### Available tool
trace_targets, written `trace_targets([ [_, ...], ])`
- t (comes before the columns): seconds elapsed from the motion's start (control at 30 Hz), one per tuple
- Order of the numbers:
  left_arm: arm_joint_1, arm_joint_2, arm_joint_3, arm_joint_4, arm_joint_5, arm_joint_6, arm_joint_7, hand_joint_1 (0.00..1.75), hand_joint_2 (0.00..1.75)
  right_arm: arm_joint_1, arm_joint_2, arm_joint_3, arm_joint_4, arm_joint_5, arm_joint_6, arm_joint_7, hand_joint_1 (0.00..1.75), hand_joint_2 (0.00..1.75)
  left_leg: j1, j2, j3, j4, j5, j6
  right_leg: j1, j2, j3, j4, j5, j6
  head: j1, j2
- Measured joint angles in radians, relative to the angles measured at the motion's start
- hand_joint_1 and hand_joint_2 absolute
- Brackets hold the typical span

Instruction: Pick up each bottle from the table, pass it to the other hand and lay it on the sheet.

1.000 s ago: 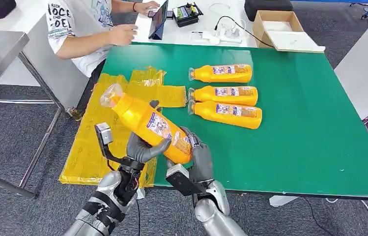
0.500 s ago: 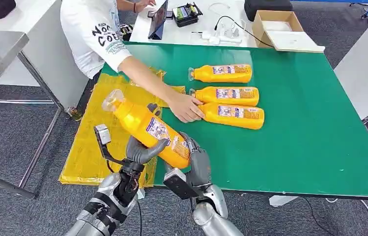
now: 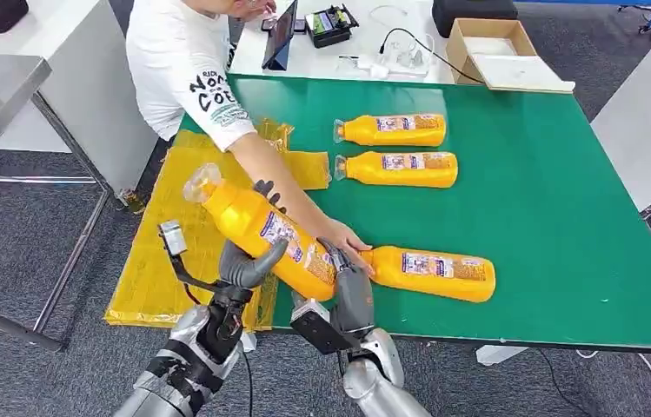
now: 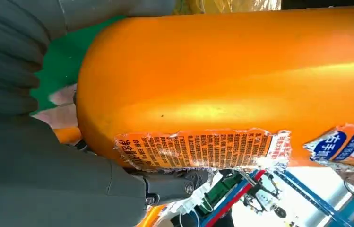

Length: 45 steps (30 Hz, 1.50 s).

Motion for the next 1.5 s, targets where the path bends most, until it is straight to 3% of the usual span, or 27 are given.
trace_targets([
  [0.17,-0.016,0.000,-0.032,0.009,-0.182,0.092,-0.047,1.75,1.75,-0.014,0.002,-0.001,0.006,0.000,0.001,0.025,1.75,1.75,0.000,-0.001,0.000,0.000,0.000,0.000,0.000,0.000,0.000,0.000,0.000,0.000,0.001,0.000],
  [0.6,-0.053,0.000,-0.050,0.076,-0.218,0.051,-0.060,1.75,1.75,-0.019,0.003,-0.003,0.033,0.003,-0.002,0.034,1.75,1.75,0.000,0.000,0.000,0.000,0.000,0.000,0.000,0.000,0.000,0.000,0.000,0.000,0.000,0.000],
  [0.63,-0.054,0.000,-0.050,0.078,-0.221,0.052,-0.060,1.75,1.75,-0.020,0.003,-0.005,0.033,0.003,-0.002,0.034,1.52,1.75,0.000,0.000,0.000,0.000,0.000,0.000,0.000,0.000,0.000,0.000,0.000,0.000,0.000,0.000],
  [0.67,-0.055,0.000,-0.050,0.080,-0.225,0.054,-0.060,1.75,1.75,-0.020,0.003,-0.005,0.034,0.003,-0.002,0.035,0.05,1.75,0.000,0.000,0.000,0.000,0.000,0.000,0.000,0.000,0.000,0.000,0.000,0.000,0.000,0.000],
  [0.7,-0.056,0.000,-0.050,0.082,-0.231,0.058,-0.060,1.75,1.75,-0.020,0.003,-0.005,0.035,0.003,-0.004,0.037,0.00,1.75,0.000,0.000,0.000,0.000,0.000,0.000,0.000,0.000,0.000,0.000,0.000,0.000,0.000,0.000],
  [0.8,-0.060,0.000,-0.052,0.085,-0.232,0.065,-0.057,1.75,1.75,-0.022,0.004,-0.005,0.038,0.008,-0.017,0.039,0.00,1.75,0.000,0.000,0.000,0.000,0.000,0.000,0.000,0.000,0.000,0.000,0.000,0.000,0.000,0.000],
  [0.83,-0.060,0.000,-0.051,0.087,-0.232,0.069,-0.056,1.75,1.75,-0.023,0.006,-0.005,0.038,0.011,-0.020,0.041,0.00,0.00,0.000,0.000,0.000,0.000,0.000,0.000,0.000,0.000,0.000,0.000,0.000,0.000,0.000,0.000],
  [1.13,-0.073,0.001,-0.040,0.089,-0.221,0.143,-0.048,1.75,1.75,-0.021,0.011,-0.006,0.026,-0.038,0.020,0.037,0.00,0.00,0.000,0.000,0.000,0.000,0.000,0.000,0.000,0.000,0.000,0.001,0.000,0.000,0.000,0.000],
  [1.5,-0.171,0.019,0.103,0.089,-0.224,0.360,-0.043,1.75,1.75,0.030,-0.004,-0.023,-0.215,-0.169,0.107,-0.013,0.00,0.00,0.000,0.000,0.000,0.000,0.001,-0.001,0.000,0.000,0.000,0.001,0.000,0.000,0.000,0.000],
])
